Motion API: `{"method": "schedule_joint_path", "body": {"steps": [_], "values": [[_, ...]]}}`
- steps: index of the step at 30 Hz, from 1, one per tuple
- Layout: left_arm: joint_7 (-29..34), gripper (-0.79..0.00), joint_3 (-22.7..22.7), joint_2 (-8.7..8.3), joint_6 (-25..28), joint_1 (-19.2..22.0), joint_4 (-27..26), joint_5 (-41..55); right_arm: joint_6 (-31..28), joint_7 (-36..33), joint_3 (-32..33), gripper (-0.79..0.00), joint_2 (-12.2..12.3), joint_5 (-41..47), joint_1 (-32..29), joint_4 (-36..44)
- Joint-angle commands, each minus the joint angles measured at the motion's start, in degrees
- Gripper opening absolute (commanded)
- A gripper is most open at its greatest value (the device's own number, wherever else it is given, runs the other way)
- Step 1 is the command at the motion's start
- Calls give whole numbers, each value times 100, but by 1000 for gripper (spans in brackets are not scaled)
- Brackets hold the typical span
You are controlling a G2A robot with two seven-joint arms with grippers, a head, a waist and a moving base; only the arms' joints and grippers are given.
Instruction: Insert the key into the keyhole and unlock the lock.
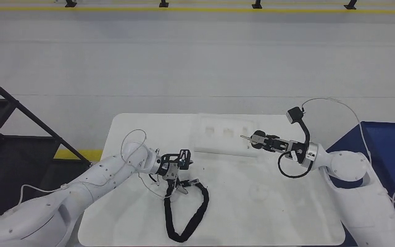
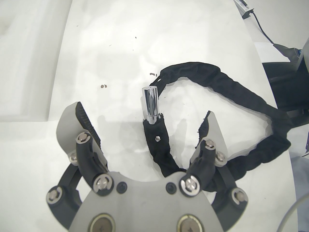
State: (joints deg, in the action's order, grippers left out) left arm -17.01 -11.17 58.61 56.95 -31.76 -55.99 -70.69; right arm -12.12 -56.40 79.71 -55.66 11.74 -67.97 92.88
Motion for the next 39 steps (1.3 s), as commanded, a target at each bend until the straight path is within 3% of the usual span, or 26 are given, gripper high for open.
{"method": "schedule_joint_path", "body": {"steps": [1,7,15,29,33,35,39], "values": [[0,0,0,0,-1,0,0,-1,0,0,0,-785,0,0,0,0],[0,0,0,0,-1,0,0,-1,0,0,0,-785,0,0,0,0],[-301,0,-194,-52,-197,-434,4,24,0,0,0,-785,0,0,0,0],[-1997,0,-232,-8,-922,-763,187,-1512,0,0,0,-785,0,0,0,0],[-2134,-215,-241,56,-939,-785,283,-1671,0,0,0,-785,0,0,0,0],[-2125,-274,-247,97,-936,-792,344,-1716,0,0,0,-785,0,0,0,0],[-2108,-314,-287,178,-952,-799,498,-1736,0,0,0,-785,0,0,0,0]]}}
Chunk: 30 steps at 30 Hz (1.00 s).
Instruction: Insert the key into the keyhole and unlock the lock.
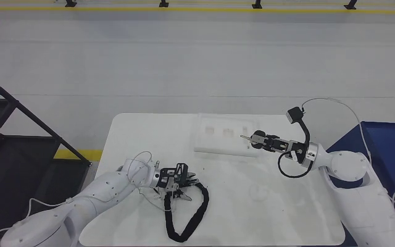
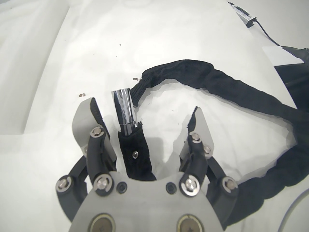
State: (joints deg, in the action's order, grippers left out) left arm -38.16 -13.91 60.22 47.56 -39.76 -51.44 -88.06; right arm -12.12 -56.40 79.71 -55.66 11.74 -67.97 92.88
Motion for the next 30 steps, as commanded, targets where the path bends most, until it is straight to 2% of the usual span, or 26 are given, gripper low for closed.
{"method": "schedule_joint_path", "body": {"steps": [1,3,6,7,9,14,20,30], "values": [[21,-345,-32,36,-27,0,97,16,0,0,0,-785,0,0,0,0],[68,-443,-77,74,-54,-7,200,72,0,0,0,-785,0,0,0,0],[122,-545,-119,126,-41,-13,296,101,0,0,0,-785,0,0,0,0],[127,-606,-132,140,-28,-18,323,108,0,0,0,-785,0,0,0,0],[127,-785,-162,165,-18,-27,379,124,0,0,0,-785,0,0,0,0],[-181,-785,-269,168,56,-8,332,97,0,0,0,-785,0,0,0,0],[-648,-785,-504,47,92,7,28,61,0,0,0,-785,0,0,0,0],[-550,-785,-1142,-213,-174,-51,-1115,224,0,0,0,-785,0,0,0,0]]}}
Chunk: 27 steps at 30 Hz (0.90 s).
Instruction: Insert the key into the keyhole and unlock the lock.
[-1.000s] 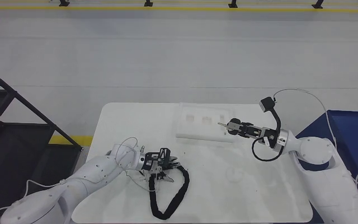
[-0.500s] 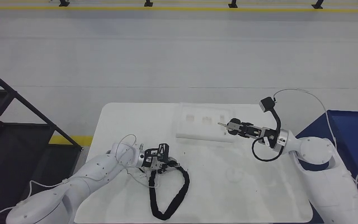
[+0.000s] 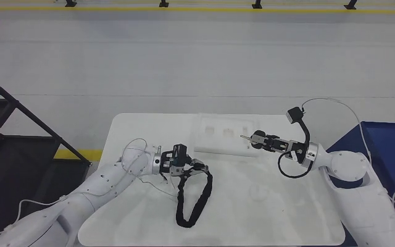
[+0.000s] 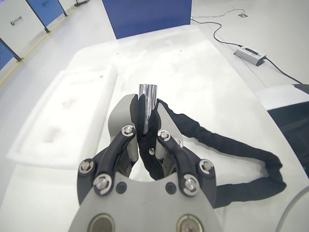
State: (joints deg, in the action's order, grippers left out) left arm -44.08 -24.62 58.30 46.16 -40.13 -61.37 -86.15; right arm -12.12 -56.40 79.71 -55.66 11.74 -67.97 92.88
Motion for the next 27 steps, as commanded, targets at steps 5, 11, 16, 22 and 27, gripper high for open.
{"method": "schedule_joint_path", "body": {"steps": [5,11,16,22,27], "values": [[360,-785,-403,-101,-255,-89,-680,189,501,-220,-169,-785,15,-310,27,155],[575,-785,-745,-157,-393,-133,-1227,258,1090,-797,-136,-785,75,-424,47,786],[562,-785,-882,-137,-429,-97,-1507,153,1496,-1065,155,-785,147,-400,-68,1444],[290,-785,-867,-42,-439,12,-1597,-121,1696,-1206,553,-785,225,-426,-257,2110],[-68,-785,-796,44,-513,91,-1475,-303,1654,-1193,675,-785,252,-474,-360,2301]]}}
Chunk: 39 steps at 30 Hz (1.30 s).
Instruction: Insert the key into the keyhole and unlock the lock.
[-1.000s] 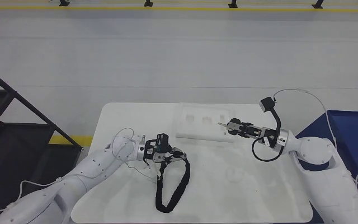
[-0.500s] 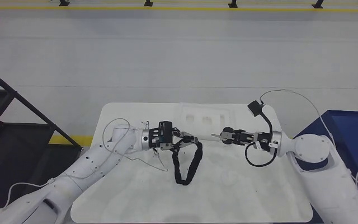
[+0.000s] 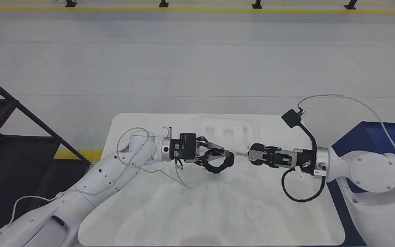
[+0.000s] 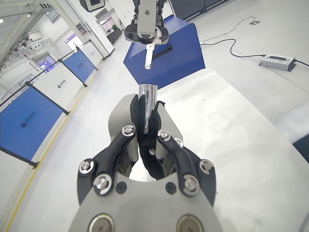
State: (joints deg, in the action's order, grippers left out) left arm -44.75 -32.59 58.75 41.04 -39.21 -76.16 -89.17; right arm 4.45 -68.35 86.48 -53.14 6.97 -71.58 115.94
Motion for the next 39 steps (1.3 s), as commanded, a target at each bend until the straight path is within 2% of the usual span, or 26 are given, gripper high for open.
{"method": "schedule_joint_path", "body": {"steps": [1,15,20,26,31,39], "values": [[-1,-785,1,0,-1,0,4,-1,-3,2,-1,-785,-1,3,2,-5],[-1,-785,1,0,-1,0,4,-1,4,58,-16,-785,-1,-28,-25,6],[217,-785,-1,47,-160,-157,-6,-7,440,26,-101,-785,47,-682,-97,478],[-268,-785,104,148,-629,-137,61,-592,1158,-167,-153,-785,105,-1201,-119,1032],[-566,-785,166,236,-908,-110,198,-875,1534,-237,-181,-785,137,-1394,-110,1361],[-637,-785,169,344,-768,-88,299,-851,1670,-212,-268,-785,179,-1637,-122,1585]]}}
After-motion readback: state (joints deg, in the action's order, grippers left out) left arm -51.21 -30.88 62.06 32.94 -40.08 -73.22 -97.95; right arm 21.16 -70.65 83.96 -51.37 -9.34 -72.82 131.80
